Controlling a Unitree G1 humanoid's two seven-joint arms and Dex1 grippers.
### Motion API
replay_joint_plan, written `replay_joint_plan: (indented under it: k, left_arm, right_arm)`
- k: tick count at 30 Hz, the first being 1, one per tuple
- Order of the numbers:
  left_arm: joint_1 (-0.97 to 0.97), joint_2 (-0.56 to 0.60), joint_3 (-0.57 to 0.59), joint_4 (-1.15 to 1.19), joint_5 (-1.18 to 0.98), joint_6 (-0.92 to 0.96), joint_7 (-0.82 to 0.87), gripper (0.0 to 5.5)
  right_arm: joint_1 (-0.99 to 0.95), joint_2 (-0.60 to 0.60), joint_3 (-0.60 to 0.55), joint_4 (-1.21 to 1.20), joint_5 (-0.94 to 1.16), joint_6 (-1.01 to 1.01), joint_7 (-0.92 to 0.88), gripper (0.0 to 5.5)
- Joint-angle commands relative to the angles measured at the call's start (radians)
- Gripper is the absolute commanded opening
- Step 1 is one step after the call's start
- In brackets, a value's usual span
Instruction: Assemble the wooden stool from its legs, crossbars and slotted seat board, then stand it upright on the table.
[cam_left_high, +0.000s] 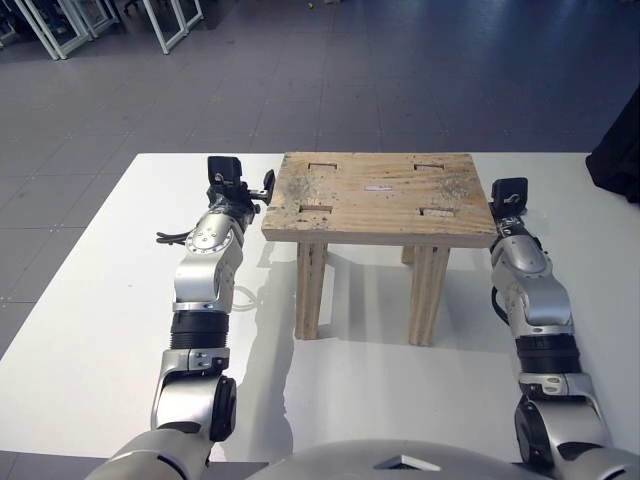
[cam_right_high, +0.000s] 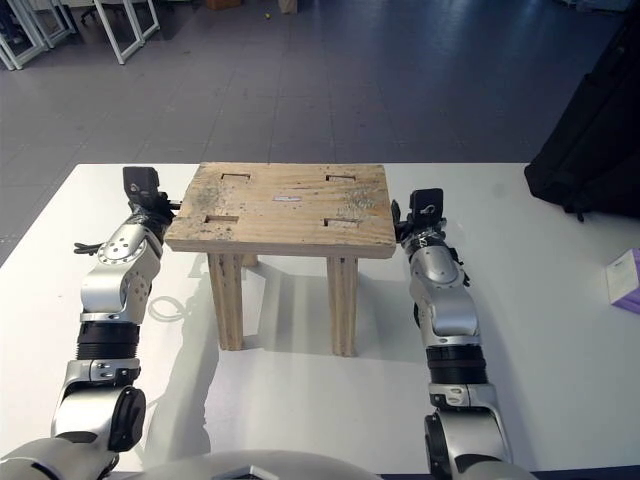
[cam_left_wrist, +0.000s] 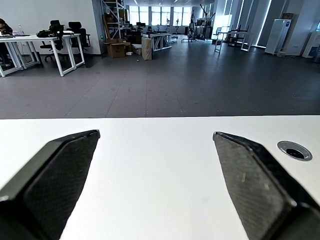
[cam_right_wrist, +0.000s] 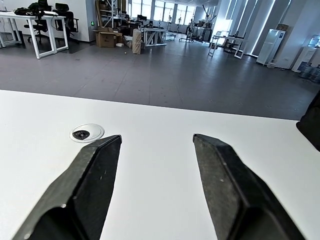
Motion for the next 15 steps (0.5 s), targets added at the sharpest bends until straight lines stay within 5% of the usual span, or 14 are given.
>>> replay_joint_plan:
  k: [1, 15]
  left_arm:
    - [-0.048, -0.006, -0.008, 0.02, 0.011, -0.006, -0.016, 4.19]
    - [0.011, -0.017, -0.002, 0.031, 0.035, -0.04, -0.025, 4.19]
  right_arm:
    - [-0.029, 0.004, -0.023, 0.006, -0.018, 0.011, -0.005, 2.63]
    - [-0.009, 0.04, -0.018, 0.027, -0.061, -0.021, 0.018, 2.63]
